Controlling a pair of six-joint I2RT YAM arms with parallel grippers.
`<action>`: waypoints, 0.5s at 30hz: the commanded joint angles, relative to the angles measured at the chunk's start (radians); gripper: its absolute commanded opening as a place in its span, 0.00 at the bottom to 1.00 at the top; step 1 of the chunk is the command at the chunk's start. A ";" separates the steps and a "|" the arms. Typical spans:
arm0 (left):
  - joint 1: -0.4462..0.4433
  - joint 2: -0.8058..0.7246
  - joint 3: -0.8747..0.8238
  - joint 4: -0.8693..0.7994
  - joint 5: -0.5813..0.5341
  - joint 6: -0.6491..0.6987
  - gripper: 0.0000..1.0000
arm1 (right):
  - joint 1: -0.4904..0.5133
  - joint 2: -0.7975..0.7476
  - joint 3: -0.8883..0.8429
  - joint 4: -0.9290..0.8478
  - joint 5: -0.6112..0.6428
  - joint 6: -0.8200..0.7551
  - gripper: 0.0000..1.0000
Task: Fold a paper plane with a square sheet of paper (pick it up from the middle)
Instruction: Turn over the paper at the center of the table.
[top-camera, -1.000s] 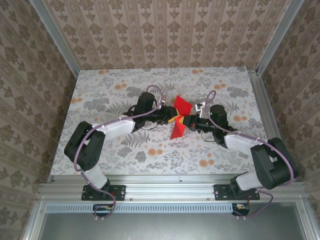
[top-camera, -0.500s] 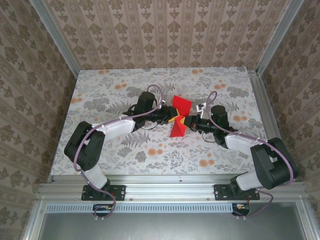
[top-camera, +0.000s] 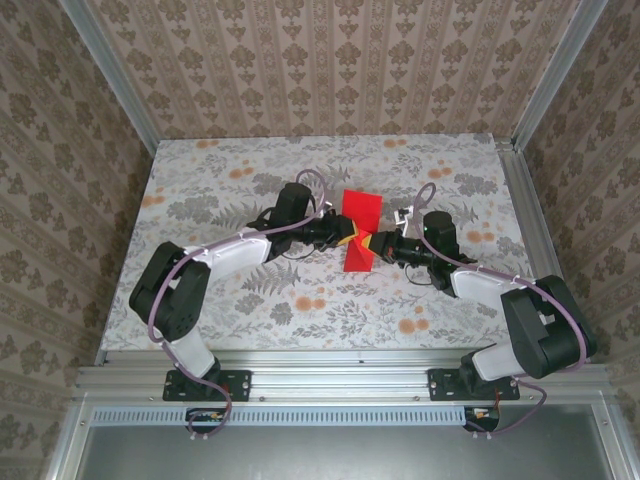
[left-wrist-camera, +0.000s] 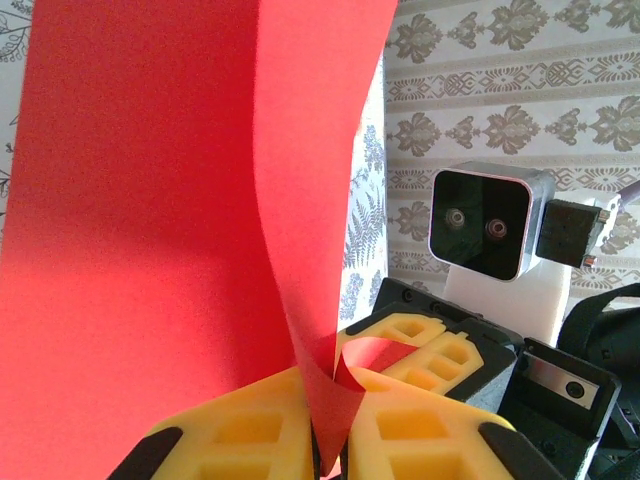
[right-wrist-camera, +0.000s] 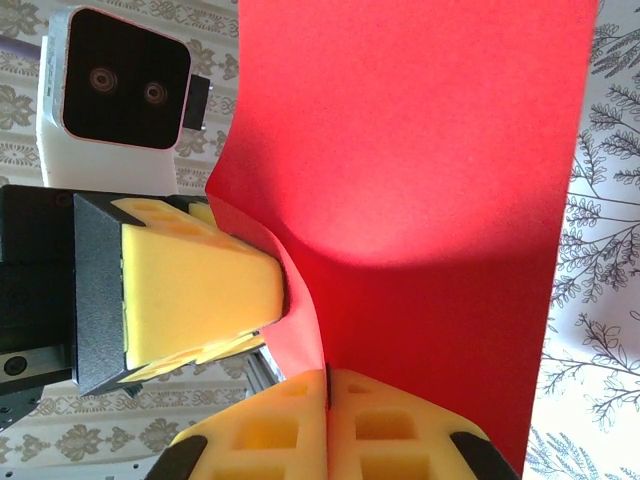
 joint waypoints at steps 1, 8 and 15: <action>0.001 0.011 0.033 -0.041 0.022 0.043 0.14 | -0.010 -0.018 -0.007 0.000 -0.001 0.002 0.07; 0.003 0.020 0.040 -0.050 0.020 0.041 0.09 | -0.021 -0.056 -0.009 -0.043 -0.001 -0.021 0.13; 0.009 0.020 0.037 -0.027 0.020 0.016 0.08 | -0.048 -0.132 -0.027 -0.157 0.014 -0.088 0.35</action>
